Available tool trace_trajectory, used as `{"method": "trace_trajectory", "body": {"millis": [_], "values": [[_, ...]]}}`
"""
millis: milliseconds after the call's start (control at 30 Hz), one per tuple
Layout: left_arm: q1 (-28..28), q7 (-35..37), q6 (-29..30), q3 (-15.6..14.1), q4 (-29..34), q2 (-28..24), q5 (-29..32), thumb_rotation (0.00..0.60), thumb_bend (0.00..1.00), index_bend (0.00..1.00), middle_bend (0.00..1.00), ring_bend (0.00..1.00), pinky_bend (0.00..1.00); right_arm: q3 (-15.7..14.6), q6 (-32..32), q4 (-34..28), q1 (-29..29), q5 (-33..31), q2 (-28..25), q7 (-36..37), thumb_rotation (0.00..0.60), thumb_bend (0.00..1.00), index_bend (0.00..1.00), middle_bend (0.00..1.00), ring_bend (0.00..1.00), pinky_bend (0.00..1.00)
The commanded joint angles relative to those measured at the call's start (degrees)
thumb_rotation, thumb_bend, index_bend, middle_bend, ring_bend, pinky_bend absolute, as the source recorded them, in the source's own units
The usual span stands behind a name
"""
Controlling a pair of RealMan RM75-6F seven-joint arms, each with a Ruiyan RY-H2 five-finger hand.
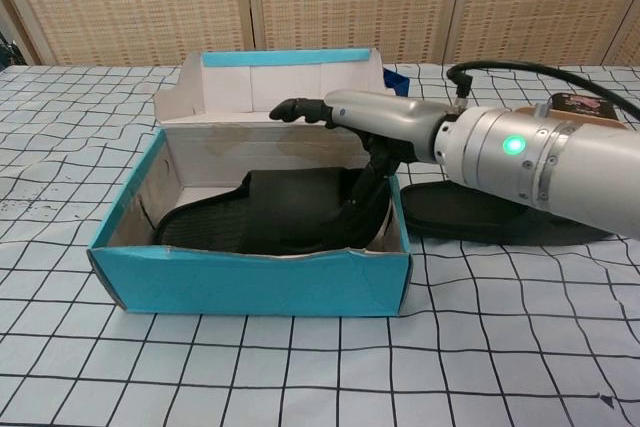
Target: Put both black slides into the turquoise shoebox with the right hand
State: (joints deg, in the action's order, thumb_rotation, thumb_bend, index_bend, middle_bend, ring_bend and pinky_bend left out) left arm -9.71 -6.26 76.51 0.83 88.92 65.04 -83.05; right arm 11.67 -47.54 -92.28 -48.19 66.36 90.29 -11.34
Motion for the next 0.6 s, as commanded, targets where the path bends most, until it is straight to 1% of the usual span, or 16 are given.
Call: {"method": "trace_trajectory", "body": {"millis": [33,133,233,333,400,533,600], "values": [[-0.08,-0.13,-0.24,-0.08,0.00,0.04,0.07,0.600,0.38,0.14,0.05,0.03,0.31,0.41,-2.68,-3.03,1.64,-0.99,-2.34,0.14,0.600,0.10,0.00,0.01,0.00,0.07],[-0.11,-0.15,-0.35,-0.11,0.02,0.02,0.13,0.600,0.38,0.14,0.05,0.03,0.31,-0.37,-7.07,-4.86,3.57,0.12,-4.11,-2.42,0.600,0.10,0.02,0.01,0.00,0.07],[-0.06,0.00,-0.22,-0.12,0.03,-0.02,0.10,0.600,0.38,0.14,0.05,0.03,0.31,-3.12,-11.16,-6.98,6.19,0.98,-8.15,-8.41,0.600,0.10,0.02,0.01,0.00,0.08],[-0.07,-0.01,-0.15,-0.01,0.02,0.01,0.22,0.600,0.38,0.14,0.05,0.03,0.31,-5.49,-12.59,-8.48,8.38,0.33,-12.14,-11.32,0.600,0.10,0.02,0.01,0.00,0.08],[-0.05,-0.12,-0.11,0.06,0.04,0.09,0.40,0.600,0.38,0.14,0.06,0.03,0.31,-6.51,-12.92,-8.17,9.50,0.66,-13.87,-10.90,0.600,0.10,0.02,0.01,0.00,0.08],[-0.11,-0.97,-0.32,0.10,0.13,0.34,0.80,0.600,0.39,0.14,0.06,0.03,0.31,-8.45,-12.59,-4.55,11.38,2.97,-16.48,-7.76,0.600,0.08,0.02,0.01,0.00,0.08],[-0.19,-1.37,-0.52,0.09,0.09,0.47,0.93,0.600,0.39,0.14,0.06,0.03,0.31,-8.84,-12.11,-3.07,11.85,3.47,-17.14,-6.41,0.600,0.08,0.02,0.01,0.00,0.08]]}}
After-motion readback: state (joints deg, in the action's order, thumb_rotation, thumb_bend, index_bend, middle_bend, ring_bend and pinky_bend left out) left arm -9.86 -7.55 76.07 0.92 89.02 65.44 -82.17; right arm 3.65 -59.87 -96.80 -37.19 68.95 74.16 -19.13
